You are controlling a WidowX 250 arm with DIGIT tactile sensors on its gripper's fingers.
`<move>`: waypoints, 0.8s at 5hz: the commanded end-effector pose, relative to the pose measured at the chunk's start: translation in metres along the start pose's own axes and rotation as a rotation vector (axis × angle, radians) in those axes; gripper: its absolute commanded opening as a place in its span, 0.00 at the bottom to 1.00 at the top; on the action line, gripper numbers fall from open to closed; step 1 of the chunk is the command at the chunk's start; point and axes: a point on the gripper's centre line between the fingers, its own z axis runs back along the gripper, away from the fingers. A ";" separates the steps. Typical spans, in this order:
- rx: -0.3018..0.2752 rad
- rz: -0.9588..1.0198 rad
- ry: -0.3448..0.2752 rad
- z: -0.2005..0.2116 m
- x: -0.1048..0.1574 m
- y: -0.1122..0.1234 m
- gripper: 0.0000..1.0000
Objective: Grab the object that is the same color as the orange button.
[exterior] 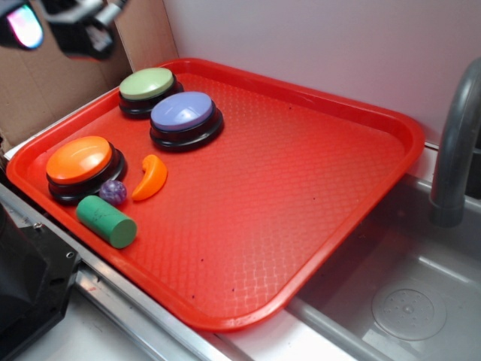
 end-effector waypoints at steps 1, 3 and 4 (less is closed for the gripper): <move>0.100 0.280 -0.032 -0.070 0.024 -0.007 1.00; 0.114 0.350 -0.039 -0.140 0.044 0.001 1.00; 0.146 0.356 -0.067 -0.156 0.052 0.004 1.00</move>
